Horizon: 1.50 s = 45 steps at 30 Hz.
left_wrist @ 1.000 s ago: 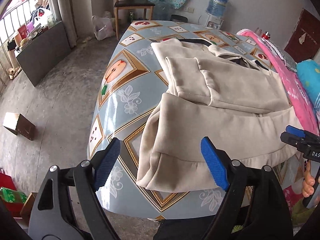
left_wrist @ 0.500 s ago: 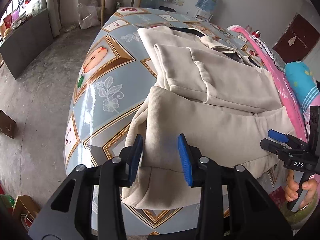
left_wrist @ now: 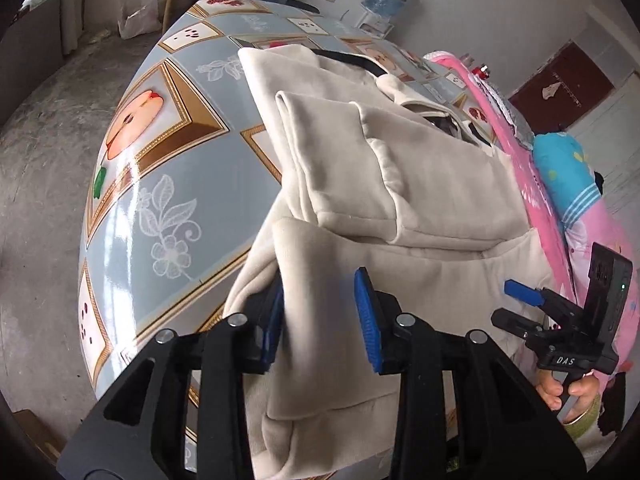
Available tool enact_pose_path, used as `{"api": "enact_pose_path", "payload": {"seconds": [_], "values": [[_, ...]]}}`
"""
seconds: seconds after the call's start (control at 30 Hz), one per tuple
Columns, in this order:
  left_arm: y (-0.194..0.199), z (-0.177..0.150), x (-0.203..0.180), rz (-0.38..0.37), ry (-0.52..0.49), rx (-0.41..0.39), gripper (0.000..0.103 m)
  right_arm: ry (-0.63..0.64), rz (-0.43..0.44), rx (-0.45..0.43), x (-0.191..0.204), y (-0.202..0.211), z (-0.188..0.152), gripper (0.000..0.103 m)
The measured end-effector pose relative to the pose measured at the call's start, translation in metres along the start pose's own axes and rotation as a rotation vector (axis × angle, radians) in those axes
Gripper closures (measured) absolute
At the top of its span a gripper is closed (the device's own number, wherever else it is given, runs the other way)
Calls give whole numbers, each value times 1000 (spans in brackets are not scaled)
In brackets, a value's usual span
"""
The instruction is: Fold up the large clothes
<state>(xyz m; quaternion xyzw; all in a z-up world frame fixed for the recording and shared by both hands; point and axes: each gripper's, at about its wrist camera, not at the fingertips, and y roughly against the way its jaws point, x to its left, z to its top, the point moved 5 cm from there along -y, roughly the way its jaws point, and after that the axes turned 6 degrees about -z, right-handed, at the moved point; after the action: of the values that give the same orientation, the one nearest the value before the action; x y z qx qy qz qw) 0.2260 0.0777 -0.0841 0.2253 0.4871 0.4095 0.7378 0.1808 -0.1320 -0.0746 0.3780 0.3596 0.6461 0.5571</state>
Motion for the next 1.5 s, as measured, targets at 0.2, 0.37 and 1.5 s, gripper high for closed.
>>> {"api": "enact_pose_path", "payload": {"seconds": [0.2,0.37,1.5], "values": [[-1,-1,-11,71,-65,-7,81,7,-1,-3,0,0,0,21],[-3,-8,-29,264,-211,10,90,-14,5,-7,-9,6,-1,21],[-14,-15,-47,528,-312,21,91,-380,-132,-41,-191,28,20,30]]}}
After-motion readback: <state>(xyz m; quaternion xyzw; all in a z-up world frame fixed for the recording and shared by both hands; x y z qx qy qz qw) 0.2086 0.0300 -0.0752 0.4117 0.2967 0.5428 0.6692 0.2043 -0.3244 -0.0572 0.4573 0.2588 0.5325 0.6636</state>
